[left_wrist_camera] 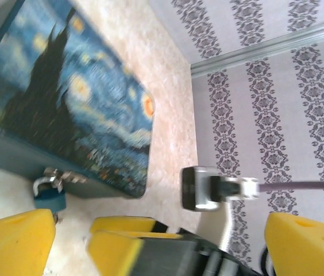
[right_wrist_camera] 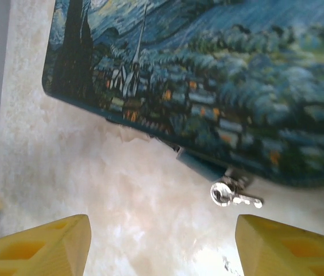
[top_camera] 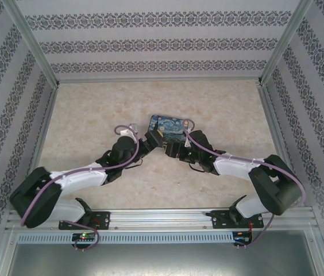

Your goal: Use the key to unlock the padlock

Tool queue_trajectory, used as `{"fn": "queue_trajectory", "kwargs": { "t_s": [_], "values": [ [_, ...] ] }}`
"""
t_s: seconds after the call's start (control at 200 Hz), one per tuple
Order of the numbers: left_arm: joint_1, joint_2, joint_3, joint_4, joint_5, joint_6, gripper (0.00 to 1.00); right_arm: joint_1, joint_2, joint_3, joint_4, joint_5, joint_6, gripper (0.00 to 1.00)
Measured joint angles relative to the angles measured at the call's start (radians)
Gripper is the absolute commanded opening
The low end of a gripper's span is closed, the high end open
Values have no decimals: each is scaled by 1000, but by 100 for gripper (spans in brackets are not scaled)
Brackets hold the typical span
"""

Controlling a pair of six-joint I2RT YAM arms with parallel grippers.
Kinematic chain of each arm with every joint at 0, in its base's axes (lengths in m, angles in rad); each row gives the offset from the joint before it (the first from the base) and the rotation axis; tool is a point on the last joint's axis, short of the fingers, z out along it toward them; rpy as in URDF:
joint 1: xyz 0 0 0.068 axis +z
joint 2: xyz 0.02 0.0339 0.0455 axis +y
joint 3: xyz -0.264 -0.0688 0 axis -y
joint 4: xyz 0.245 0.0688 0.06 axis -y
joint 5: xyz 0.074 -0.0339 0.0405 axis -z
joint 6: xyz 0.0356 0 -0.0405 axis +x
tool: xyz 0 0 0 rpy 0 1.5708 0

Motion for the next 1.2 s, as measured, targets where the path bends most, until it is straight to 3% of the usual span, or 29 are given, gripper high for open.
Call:
{"fn": "queue_trajectory", "kwargs": {
  "t_s": [0.175, 0.37, 0.435, 0.66, 0.914, 1.199],
  "values": [
    [57, -101, 76, -220, -13, 118, 97, -57, 63, 78, 15, -10, 0, 67],
    [105, -85, 106, -388, -4, 187, 98, -150, 89, 141, 30, -20, -14, 64],
    [117, -62, 137, -431, 6, 210, 99, -164, 88, 140, 38, -28, -27, 58],
    [190, 64, 275, -514, 72, 280, 100, -167, 63, 58, 58, -69, -103, 45],
    [243, 217, 430, -607, 144, 364, 100, -167, 91, 32, 69, -97, -170, 47],
    [262, 268, 456, -644, 182, 385, 100, -142, 212, 58, 75, -119, -203, 47]
  ]
}}
